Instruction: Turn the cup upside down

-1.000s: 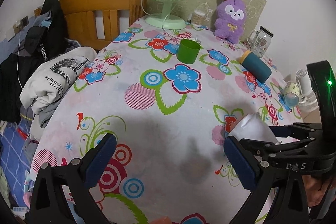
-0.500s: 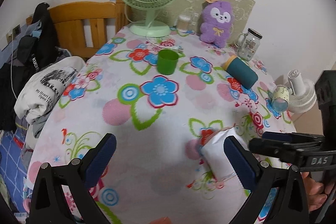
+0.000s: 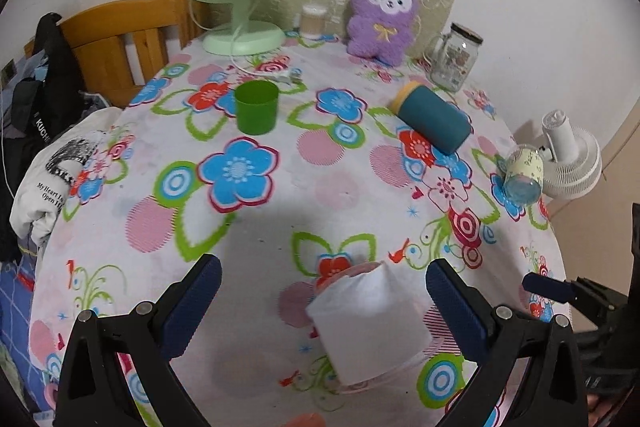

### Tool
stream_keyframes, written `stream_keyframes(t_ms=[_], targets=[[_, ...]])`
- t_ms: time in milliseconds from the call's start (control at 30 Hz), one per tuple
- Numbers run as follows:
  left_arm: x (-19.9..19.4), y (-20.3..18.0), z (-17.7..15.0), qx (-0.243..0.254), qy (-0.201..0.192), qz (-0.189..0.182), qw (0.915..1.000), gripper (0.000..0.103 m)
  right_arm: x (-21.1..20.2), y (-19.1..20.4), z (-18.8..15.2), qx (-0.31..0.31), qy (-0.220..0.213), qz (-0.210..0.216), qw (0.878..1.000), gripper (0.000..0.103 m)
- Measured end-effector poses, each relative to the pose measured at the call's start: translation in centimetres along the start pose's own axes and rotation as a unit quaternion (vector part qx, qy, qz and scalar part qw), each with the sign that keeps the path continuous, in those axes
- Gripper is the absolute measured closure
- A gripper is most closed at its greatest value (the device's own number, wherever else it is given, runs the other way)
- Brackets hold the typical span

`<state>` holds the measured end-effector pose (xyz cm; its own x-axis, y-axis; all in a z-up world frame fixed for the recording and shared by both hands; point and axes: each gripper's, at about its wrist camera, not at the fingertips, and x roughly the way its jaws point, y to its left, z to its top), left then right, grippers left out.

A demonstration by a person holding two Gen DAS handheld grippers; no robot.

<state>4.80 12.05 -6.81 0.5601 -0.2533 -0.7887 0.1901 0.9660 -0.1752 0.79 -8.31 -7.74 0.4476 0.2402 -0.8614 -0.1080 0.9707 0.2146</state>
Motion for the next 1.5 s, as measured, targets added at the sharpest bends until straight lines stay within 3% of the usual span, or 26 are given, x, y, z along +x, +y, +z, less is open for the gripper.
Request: stream_keyframes(t_ms=[333, 567, 700, 1000, 1133, 1500], targets=[[2.6, -1.7, 0.0, 0.018, 0.03, 0.023, 0.9991, 0.0, 1.2, 0.1, -1.9, -0.024, 0.004, 0.019, 1.0, 0.023], [3.5, -2.1, -0.4, 0.028, 0.043, 0.042, 0.9978, 0.0, 1.1, -0.3, -2.4, 0.028, 0.005, -0.037, 0.999, 0.023], [3.6, -2.1, -0.5, 0.03, 0.044, 0.047, 0.9975, 0.0, 0.6, -0.1, -2.5, 0.038, -0.007, -0.042, 0.998, 0.023], [4.1, -2.1, -1.1, 0.041, 0.059, 0.043, 0.9965, 0.018, -0.2, -0.2, -2.3, 0.065, -0.022, -0.059, 0.996, 0.023], [5.0, -1.8, -1.2, 0.033, 0.087, 0.017, 0.9955, 0.029, -0.4, 0.4, -2.3, 0.06, -0.027, -0.057, 0.996, 0.023], [4.4, -1.2, -1.2, 0.03, 0.084, 0.015, 0.9959, 0.037, -0.4, 1.3, -2.1, 0.049, -0.031, -0.062, 0.996, 0.023]])
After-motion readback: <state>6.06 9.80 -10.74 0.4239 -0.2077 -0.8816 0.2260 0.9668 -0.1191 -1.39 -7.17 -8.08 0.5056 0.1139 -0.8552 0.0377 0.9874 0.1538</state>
